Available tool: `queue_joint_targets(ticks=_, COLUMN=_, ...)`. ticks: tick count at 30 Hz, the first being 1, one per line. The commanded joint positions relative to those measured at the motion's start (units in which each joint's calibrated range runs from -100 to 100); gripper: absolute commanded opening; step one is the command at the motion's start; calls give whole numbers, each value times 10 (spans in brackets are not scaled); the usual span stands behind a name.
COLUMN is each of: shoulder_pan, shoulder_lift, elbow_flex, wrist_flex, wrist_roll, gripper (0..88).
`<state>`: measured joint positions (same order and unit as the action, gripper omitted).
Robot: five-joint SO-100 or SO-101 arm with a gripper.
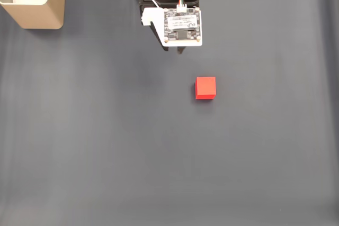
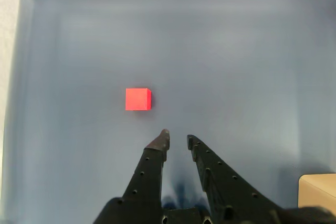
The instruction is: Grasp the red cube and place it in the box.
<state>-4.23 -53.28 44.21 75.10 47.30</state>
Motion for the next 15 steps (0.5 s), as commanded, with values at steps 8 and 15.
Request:
queue_joint_targets(ticks=8, shoulder_pan=-50, shoulder_lift=34, elbow_flex=-53, wrist_flex=7, wrist_roll=0, gripper=100)
queue_joint_targets(ticks=15, shoulder_pan=-61, shoulder_lift=63, elbow_flex=-72, wrist_flex=7, wrist_roll=-14, gripper=145)
